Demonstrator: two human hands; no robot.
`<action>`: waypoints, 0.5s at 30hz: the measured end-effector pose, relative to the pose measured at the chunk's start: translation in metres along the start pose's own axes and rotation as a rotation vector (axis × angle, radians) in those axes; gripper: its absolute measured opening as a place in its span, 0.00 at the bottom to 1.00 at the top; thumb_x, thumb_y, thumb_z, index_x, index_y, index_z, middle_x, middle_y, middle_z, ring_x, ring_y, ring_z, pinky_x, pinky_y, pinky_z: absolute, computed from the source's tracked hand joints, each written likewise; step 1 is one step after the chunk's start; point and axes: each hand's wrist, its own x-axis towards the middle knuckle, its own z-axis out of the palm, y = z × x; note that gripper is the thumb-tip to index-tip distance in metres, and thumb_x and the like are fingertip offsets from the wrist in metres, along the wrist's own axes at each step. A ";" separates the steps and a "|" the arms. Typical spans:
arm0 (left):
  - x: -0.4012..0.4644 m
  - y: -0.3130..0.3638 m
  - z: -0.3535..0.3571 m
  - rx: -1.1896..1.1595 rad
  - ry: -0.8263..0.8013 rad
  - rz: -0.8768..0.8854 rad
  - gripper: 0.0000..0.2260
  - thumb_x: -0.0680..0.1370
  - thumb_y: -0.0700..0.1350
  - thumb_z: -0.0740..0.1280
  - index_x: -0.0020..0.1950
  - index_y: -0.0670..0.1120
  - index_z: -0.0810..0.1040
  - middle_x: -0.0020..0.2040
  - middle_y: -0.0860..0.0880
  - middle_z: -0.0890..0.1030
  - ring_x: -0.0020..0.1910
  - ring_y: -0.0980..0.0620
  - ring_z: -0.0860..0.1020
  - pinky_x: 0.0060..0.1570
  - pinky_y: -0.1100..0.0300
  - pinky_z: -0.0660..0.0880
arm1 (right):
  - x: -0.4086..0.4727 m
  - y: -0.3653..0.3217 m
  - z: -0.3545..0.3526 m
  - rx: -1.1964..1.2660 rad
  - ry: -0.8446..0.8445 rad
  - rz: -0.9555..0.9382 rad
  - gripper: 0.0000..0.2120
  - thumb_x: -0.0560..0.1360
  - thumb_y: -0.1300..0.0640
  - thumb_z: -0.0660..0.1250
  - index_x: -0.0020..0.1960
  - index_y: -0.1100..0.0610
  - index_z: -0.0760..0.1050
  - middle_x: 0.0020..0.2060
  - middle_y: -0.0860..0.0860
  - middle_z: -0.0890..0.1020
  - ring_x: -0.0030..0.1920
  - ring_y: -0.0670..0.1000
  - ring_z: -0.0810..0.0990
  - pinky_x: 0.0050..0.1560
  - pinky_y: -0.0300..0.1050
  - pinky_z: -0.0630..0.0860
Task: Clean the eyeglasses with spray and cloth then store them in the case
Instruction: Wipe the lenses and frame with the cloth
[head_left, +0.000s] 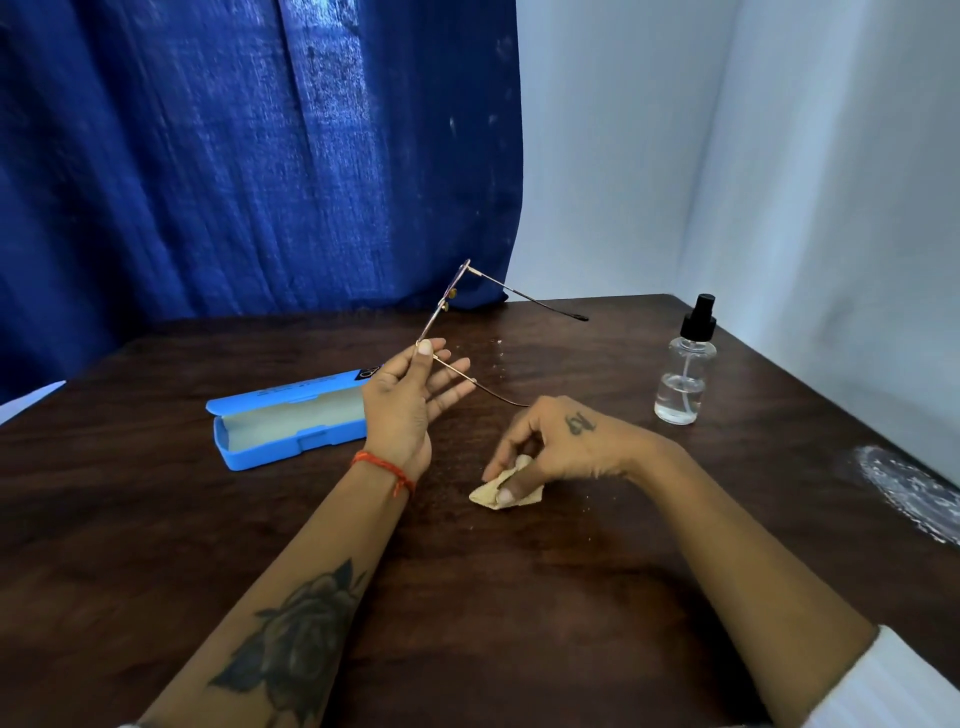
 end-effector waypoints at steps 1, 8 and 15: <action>-0.001 0.000 0.001 -0.008 -0.003 -0.005 0.07 0.79 0.42 0.60 0.48 0.42 0.77 0.47 0.44 0.79 0.38 0.54 0.83 0.38 0.58 0.82 | -0.002 -0.001 -0.002 0.016 -0.016 0.011 0.13 0.65 0.51 0.76 0.49 0.48 0.83 0.43 0.42 0.83 0.43 0.37 0.77 0.43 0.31 0.70; -0.006 0.004 0.008 -0.183 0.007 -0.043 0.07 0.79 0.40 0.60 0.50 0.41 0.76 0.48 0.44 0.79 0.47 0.49 0.81 0.44 0.58 0.81 | 0.002 -0.008 -0.001 0.187 0.500 0.045 0.08 0.71 0.48 0.71 0.43 0.52 0.82 0.36 0.45 0.84 0.36 0.41 0.81 0.36 0.33 0.73; -0.018 -0.011 0.017 -0.206 -0.075 -0.118 0.07 0.78 0.42 0.61 0.51 0.44 0.78 0.50 0.47 0.82 0.52 0.52 0.80 0.56 0.57 0.76 | 0.014 -0.015 0.012 1.398 0.519 0.201 0.10 0.74 0.58 0.67 0.51 0.63 0.79 0.39 0.54 0.83 0.38 0.47 0.81 0.37 0.36 0.80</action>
